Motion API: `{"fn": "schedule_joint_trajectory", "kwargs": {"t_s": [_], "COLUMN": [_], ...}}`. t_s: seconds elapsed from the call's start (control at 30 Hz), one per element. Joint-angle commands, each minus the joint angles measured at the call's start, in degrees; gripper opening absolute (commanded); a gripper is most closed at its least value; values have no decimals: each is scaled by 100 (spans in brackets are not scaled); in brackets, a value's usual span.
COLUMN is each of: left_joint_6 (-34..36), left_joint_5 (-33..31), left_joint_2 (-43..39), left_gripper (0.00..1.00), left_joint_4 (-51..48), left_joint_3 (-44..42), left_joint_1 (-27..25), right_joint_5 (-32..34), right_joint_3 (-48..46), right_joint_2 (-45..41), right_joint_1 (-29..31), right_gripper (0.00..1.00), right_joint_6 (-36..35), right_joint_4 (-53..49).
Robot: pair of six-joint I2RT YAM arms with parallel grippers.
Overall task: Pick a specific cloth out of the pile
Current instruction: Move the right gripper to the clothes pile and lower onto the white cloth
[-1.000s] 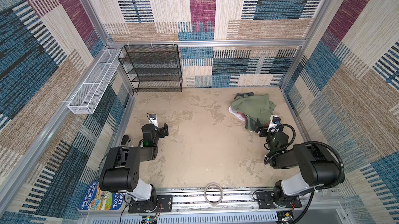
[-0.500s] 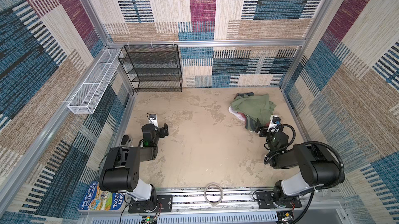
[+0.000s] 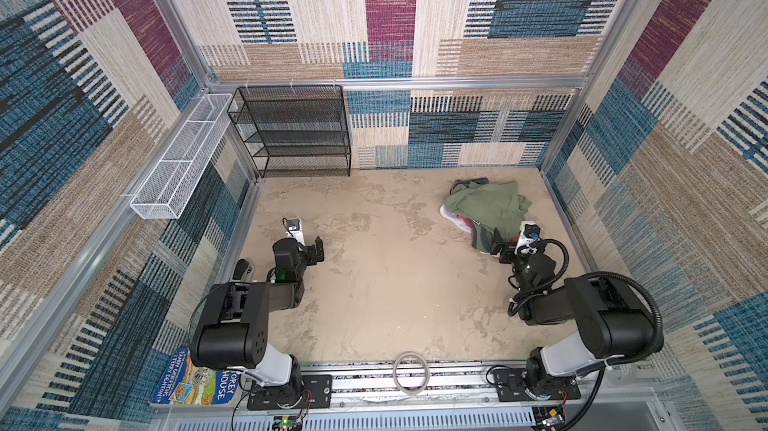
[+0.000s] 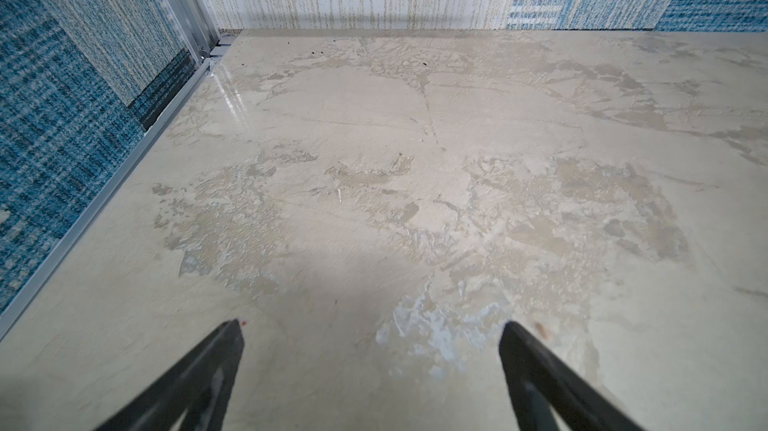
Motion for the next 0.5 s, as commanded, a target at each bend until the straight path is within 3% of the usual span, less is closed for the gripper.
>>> {"fn": "schedule_joint_trajectory", "kwargs": {"t_s": [0.0, 0.1, 0.27, 0.47], "left_joint_6": [-54, -124, -509, -1050], "left_joint_5": [-193, -435, -145, 45], "left_joint_2": [-112, -810, -1640, -1907], "left_gripper": [89, 78, 68, 66], "left_joint_4": [149, -1211, -2377, -3114], "left_joint_3": [16, 403, 876, 1230], "left_joint_1": [-12, -28, -191, -749], "right_joint_5": [27, 246, 402, 418], "right_joint_3": [171, 807, 1523, 3025], "right_joint_2": [-244, -985, -1741, -1506], "right_joint_1": [1, 27, 366, 1245], "right_gripper": [100, 95, 89, 75], "right_joint_6": [-6, 67, 331, 402], "right_joint_4": [-276, -1940, -3199, -5403]}}
